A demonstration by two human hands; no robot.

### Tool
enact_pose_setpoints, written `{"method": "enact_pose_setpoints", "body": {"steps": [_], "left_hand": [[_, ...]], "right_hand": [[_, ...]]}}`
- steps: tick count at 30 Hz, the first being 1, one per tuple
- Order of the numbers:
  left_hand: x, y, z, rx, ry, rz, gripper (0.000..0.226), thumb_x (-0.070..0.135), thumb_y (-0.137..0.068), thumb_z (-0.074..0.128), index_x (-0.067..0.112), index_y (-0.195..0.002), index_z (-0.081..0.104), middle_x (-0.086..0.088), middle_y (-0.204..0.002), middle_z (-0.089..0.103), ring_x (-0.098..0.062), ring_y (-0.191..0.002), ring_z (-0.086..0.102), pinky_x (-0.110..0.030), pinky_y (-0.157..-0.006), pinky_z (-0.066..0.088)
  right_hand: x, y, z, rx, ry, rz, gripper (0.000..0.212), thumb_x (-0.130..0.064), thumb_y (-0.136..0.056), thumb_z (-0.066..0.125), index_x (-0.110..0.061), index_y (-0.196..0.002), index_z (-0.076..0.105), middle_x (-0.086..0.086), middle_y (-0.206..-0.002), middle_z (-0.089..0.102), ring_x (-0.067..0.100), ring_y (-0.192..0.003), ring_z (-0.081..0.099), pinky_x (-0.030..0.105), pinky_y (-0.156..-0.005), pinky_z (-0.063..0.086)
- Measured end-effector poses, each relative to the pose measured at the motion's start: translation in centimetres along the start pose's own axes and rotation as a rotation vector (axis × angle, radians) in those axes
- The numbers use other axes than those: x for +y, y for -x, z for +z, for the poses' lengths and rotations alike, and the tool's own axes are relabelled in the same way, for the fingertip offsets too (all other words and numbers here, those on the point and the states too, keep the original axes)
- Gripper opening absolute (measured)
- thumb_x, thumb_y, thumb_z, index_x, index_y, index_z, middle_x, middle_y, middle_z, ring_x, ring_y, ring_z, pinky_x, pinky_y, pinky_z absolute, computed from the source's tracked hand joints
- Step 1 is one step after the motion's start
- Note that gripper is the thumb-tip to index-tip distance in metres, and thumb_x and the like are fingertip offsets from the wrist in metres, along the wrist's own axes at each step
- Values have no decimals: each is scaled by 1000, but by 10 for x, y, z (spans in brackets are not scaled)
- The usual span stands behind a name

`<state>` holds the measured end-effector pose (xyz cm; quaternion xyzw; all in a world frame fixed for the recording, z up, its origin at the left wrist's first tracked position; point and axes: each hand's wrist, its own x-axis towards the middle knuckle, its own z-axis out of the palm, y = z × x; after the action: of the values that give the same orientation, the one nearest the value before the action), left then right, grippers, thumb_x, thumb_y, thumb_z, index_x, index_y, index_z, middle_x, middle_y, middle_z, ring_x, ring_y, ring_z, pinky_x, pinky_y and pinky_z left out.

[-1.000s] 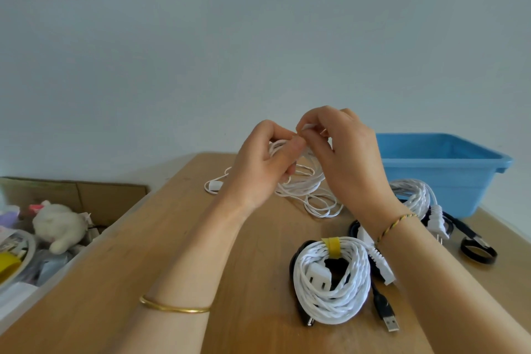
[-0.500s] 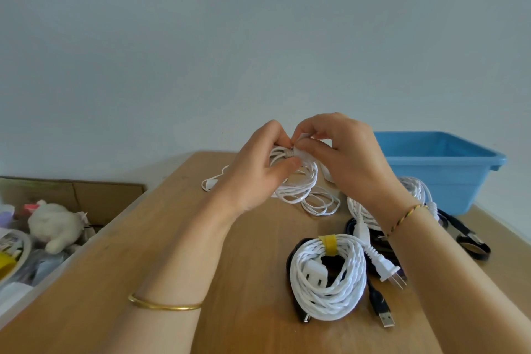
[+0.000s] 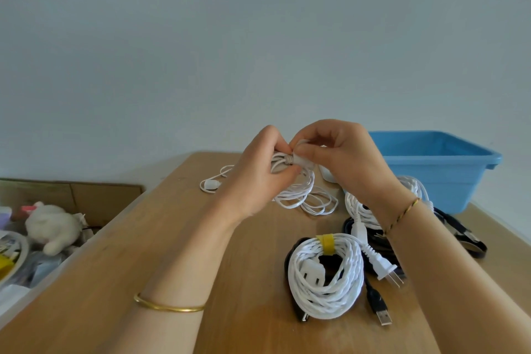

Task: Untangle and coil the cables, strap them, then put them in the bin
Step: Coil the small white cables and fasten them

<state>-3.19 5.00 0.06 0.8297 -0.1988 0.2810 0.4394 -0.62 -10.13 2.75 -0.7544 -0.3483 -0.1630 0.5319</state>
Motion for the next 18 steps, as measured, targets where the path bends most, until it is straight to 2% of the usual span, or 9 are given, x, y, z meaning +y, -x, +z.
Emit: {"method": "enact_pose_setpoints", "body": {"steps": [3,6,8,11,13,15,18], "left_hand": [[3,1,2,8,2,8,34,7,-84,68,24,-85,39,5,-82,51,1,-67,48,-16,-60,40],[5,0,4,-6,39,49,41,4,-83,67,25,-89,33,1,-82,47,-1,-64,46,-21,-58,41],[5,1,5,-16,30,66,45,4,-84,67,28,-91,30,4,-81,43,0,-62,44,-17,-57,40],[4,1,6,-15,9,79,48,5,-84,67,32,-92,28,6,-81,43,1,-64,46,-14,-59,41],[4,0,7,-15,3,88,49,6,-84,67,34,-93,28,5,-82,45,0,-66,48,-15,-60,42],[5,0,9,-19,-6,91,49,7,-84,67,36,-94,29,6,-83,44,-2,-67,49,-19,-62,44],[5,1,14,-3,-31,120,52,4,-82,67,36,-95,29,7,-86,42,-8,-71,51,-26,-66,46]], "right_hand": [[2,0,0,4,-55,6,12,4,-83,63,-5,-83,71,3,-79,70,7,-72,63,19,-70,52],[4,-1,-1,-2,-108,36,11,3,-84,62,-4,-85,71,7,-82,72,12,-75,66,24,-72,54],[5,-1,0,-18,-124,65,10,3,-84,62,-1,-87,71,9,-83,72,14,-74,66,23,-71,54],[6,0,0,-22,-203,117,13,4,-84,62,-5,-84,71,8,-78,70,12,-70,65,21,-68,54],[5,-1,0,-14,-238,150,15,4,-84,62,-9,-86,68,7,-74,64,10,-62,60,19,-59,51],[6,-1,2,20,-296,217,15,5,-84,62,-9,-90,60,6,-69,54,5,-49,50,14,-45,40],[7,-1,5,73,-383,303,20,7,-83,62,-9,-87,52,4,-67,45,5,-45,43,13,-39,34]]}}
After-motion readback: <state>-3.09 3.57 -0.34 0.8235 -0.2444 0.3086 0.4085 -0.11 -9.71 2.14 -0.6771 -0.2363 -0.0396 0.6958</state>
